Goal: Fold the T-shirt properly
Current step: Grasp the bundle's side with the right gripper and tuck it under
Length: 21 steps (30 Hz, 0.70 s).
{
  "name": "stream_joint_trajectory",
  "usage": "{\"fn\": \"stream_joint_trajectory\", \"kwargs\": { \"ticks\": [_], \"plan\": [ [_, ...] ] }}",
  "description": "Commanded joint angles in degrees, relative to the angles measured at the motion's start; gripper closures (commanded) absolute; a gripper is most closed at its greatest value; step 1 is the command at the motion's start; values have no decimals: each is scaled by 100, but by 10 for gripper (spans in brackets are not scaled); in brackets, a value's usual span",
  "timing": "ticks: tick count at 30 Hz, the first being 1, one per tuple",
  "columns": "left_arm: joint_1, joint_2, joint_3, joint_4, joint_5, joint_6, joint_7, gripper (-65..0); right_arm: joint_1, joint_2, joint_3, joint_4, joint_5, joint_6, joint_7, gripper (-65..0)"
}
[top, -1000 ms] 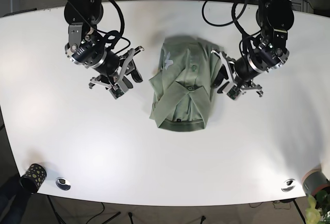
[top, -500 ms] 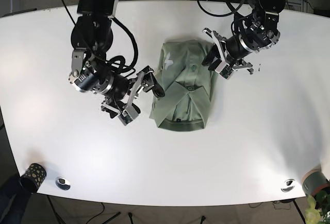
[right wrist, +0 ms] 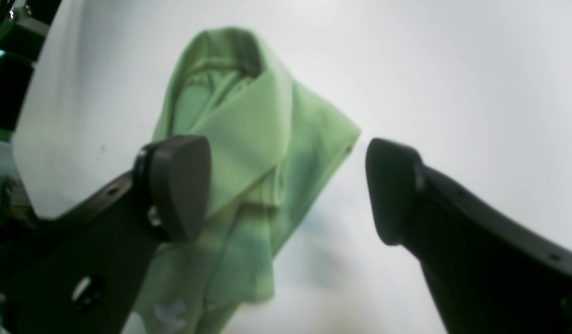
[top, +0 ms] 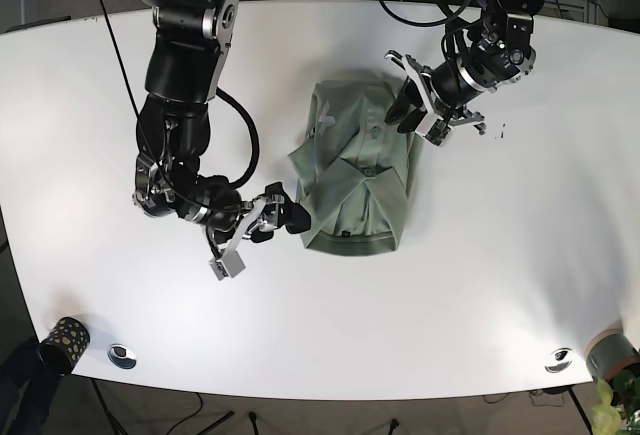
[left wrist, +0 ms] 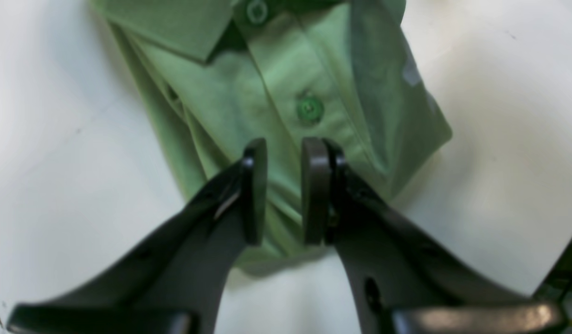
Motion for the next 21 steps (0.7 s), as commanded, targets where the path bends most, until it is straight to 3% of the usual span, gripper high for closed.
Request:
{"fn": "stream_joint_trajectory", "kwargs": {
  "ticks": [1,12,14,21],
  "plan": [
    [72,-40,-16,135,-94,-17,-269,-108,260,3,-5,-166,172,56,163,-493],
    [177,-14,-526,99,-94,-9,-453,-108,347,-296,-5,-544,181,56,198,-484],
    [177,-14,-526,91,-85,-9,-462,-108,347,-357,-5,-544,172,56,198,-445],
    [-7,-14,-526,-366,-94,0,-664,-108,347,-445,-31,-544,164,56,330,-195]
  ]
}}
